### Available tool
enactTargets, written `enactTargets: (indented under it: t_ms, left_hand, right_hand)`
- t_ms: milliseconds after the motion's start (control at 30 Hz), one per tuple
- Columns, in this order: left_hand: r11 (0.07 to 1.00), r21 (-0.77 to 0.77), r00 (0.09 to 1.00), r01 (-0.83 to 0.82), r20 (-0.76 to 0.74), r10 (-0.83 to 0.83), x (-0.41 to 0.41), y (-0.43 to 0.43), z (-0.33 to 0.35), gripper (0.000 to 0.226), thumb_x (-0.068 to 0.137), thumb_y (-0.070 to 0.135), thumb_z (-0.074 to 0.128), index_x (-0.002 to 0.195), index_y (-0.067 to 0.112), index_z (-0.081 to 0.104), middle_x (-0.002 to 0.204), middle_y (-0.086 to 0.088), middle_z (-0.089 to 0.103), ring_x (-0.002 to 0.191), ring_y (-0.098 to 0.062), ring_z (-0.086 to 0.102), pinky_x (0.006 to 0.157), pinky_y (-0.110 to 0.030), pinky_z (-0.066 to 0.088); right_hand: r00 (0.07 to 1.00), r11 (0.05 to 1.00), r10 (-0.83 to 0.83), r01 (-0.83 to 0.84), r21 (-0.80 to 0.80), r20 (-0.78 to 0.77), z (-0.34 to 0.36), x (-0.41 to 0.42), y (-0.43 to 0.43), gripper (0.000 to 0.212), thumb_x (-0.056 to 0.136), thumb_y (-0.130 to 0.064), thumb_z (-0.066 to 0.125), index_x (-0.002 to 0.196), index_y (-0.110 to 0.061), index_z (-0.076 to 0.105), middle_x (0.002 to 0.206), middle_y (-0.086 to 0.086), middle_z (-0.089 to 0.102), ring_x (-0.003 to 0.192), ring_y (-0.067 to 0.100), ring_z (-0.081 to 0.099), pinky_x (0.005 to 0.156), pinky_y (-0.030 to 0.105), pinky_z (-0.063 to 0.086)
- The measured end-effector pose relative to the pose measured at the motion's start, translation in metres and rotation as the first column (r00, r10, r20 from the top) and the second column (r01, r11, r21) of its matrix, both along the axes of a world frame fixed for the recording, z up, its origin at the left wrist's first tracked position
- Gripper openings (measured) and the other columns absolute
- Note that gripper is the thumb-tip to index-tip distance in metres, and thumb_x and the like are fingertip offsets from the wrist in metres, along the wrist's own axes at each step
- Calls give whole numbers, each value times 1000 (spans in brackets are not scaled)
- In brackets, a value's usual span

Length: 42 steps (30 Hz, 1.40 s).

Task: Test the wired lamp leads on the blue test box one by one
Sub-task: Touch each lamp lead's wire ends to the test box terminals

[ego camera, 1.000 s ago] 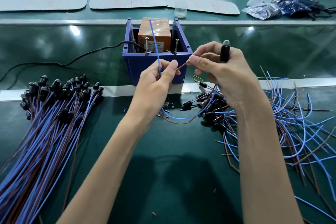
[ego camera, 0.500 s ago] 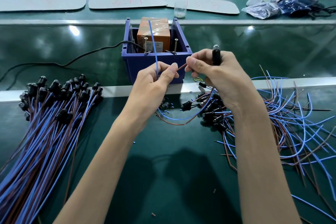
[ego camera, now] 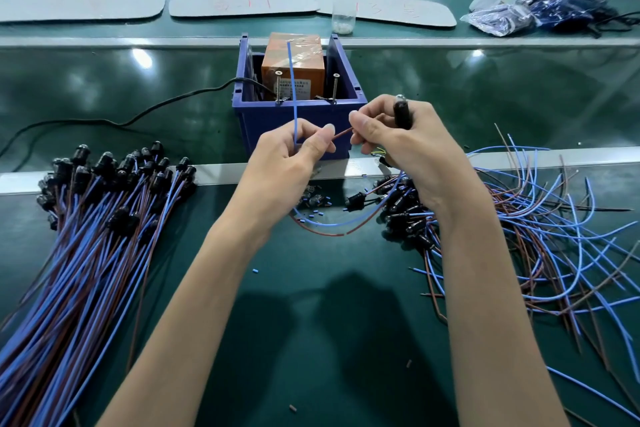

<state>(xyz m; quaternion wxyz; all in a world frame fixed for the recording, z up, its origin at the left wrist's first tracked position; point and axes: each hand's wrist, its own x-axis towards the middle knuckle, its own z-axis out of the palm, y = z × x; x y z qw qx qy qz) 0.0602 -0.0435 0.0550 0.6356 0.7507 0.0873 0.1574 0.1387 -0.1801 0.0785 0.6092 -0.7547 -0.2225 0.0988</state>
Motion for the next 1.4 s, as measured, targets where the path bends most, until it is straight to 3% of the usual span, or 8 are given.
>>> enactTargets:
  t_ms: [200,400,600,833,967,1067,1200,1400]
  left_hand:
    - [996,84,998,-9,-59,14,2,3,-3,27,97,26,55,72,16,57,34,16,40,32,-2,33,37,-9,22]
    - [996,90,997,3,-78,4,1,6,-2,26,97,24,55,72,15,57,34,20,43,32,3,40,37,-5,25]
    - [994,98,995,-52,-80,60,-1,17,0,27,96,27,57,71,16,58,34,16,41,33,-3,29,36,-11,21]
    - [994,65,992,-92,-76,97,-1,19,0,28,96,28,55,70,19,57,36,15,38,36,-3,29,41,-16,24]
    - [975,-107,981,-196,-22,195,5,7,-1,34,100,30,49,67,21,51,44,15,30,41,-4,22,43,-21,20]
    - [962,-203,983,-185,-33,182,7,-2,-1,44,102,42,36,65,22,49,45,14,32,37,-2,23,38,-17,19]
    - [998,32,996,-57,-70,59,4,-3,-6,59,100,53,24,58,22,52,40,12,35,37,-3,30,46,-24,22]
    - [954,295,995,49,-98,-21,2,5,-9,47,101,40,42,61,21,57,40,10,33,40,-6,30,47,-22,23]
  right_hand:
    - [999,980,-36,39,-197,20,-5,3,5,30,89,-25,66,60,-22,58,56,-9,62,54,2,51,52,17,35]
    - [998,973,-34,46,-226,56,-6,2,6,38,89,-30,64,54,-22,56,52,-10,59,53,2,47,60,22,38]
    - [990,970,-130,138,-202,55,-9,6,5,50,90,-34,62,43,-21,52,45,-9,54,46,3,42,55,20,37]
    - [998,948,15,-32,-318,-58,-15,5,4,18,79,-41,75,83,-23,74,64,-10,67,48,-4,47,62,17,40]
    - [986,960,-164,166,-227,28,-14,4,11,31,85,-50,66,78,-22,76,61,-12,66,55,-8,50,58,6,37]
    - [967,968,-251,252,-13,51,-8,3,14,31,92,-48,57,81,-26,77,53,-16,57,48,-4,47,52,9,34]
    - [975,963,-201,180,200,91,0,0,7,22,94,-40,57,91,-28,75,64,-11,57,49,-2,43,51,12,32]
    - [993,983,-35,15,182,110,-2,-3,9,6,88,-18,69,91,-17,75,69,1,64,48,5,39,50,12,32]
